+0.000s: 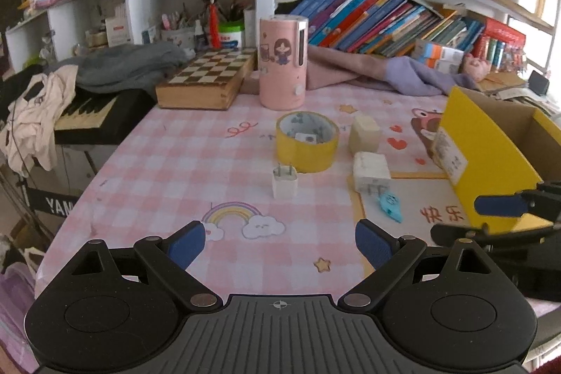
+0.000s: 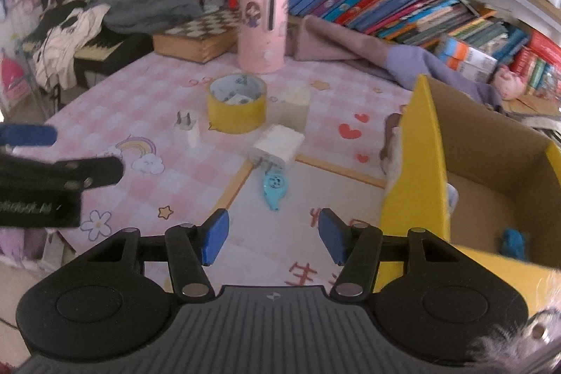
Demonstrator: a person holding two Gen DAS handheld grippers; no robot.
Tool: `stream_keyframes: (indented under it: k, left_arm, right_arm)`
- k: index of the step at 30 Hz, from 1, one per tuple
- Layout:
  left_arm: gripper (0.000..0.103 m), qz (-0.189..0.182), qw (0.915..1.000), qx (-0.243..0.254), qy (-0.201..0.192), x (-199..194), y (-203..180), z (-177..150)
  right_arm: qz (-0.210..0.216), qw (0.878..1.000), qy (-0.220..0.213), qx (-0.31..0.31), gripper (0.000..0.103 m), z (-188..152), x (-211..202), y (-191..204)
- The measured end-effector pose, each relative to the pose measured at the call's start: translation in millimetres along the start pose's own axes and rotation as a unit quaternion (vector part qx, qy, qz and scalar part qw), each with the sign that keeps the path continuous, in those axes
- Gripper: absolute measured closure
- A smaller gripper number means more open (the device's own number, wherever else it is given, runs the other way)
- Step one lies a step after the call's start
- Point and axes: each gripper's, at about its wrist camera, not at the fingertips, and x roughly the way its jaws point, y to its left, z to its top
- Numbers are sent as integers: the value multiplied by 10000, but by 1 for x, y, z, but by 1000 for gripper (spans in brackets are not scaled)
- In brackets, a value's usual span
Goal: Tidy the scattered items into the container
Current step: 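Grasp the white charger with the left tool while the right tool approaches the small blue clip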
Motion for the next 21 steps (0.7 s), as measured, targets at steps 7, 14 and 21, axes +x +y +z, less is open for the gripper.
stream_keyframes:
  k: [7,14,21]
  left_arm:
    - [9,88,9997,65,204,42,-1,13]
    - [12,92,9992,223,318,76,-7,26]
    - [22,131,9982,338,485,107,-11,35]
  right_arm:
    - [82,9996,210,-187,54,11,36,1]
    - [7,9992,404,48,63,20,72,-6]
    - [69,9982,582,129,64,25,95,-9]
